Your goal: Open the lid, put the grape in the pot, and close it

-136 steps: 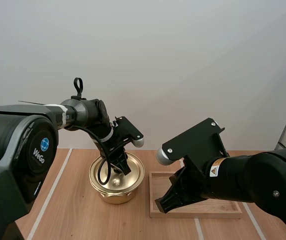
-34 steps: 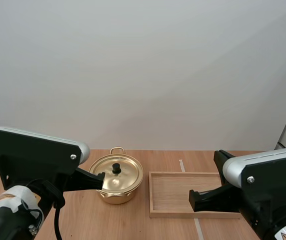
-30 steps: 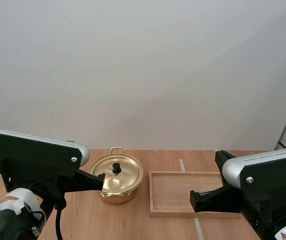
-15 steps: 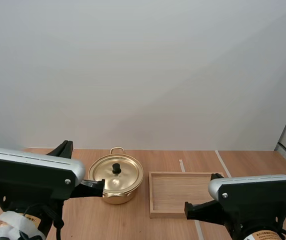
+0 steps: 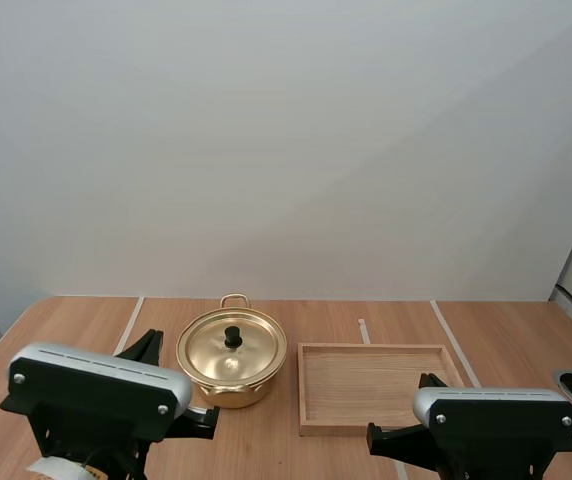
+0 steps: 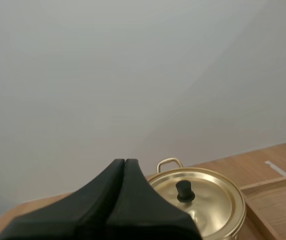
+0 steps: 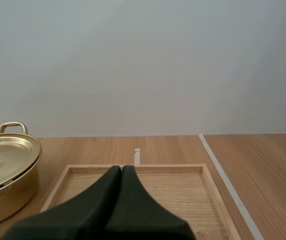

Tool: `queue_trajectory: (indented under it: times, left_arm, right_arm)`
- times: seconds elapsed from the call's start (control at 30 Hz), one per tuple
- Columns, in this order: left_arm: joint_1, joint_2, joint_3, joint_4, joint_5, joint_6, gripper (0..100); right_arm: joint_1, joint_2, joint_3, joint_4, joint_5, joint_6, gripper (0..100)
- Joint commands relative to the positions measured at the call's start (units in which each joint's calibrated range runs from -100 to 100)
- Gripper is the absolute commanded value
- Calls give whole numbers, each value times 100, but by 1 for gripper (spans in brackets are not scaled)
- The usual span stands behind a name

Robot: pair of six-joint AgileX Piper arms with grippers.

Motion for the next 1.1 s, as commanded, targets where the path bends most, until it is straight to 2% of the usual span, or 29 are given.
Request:
queue_trajectory:
  times: [0.0, 0.13, 0.23, 0.4, 0.63, 1.07]
  left_arm:
    - [15, -125, 405, 65, -947, 10, 0]
    - [24, -229, 599, 65, -965, 10, 0]
    - [43, -313, 599, 26, -36, -167, 0]
    - [139, -483, 599, 26, 734, -790, 0]
    - [147, -507, 599, 199, 1795, -816, 0]
    - [147, -507, 599, 380, 1782, -695, 0]
  right_arm:
    - [25, -36, 48, 2, -138, -46, 0]
    - [25, -36, 48, -84, -13, -46, 0]
    - [25, -36, 48, -83, 236, -46, 0]
    - [25, -36, 48, -217, 1118, -46, 0]
    - [25, -36, 48, -215, 1567, -27, 0]
    - [25, -36, 48, -215, 1610, -28, 0]
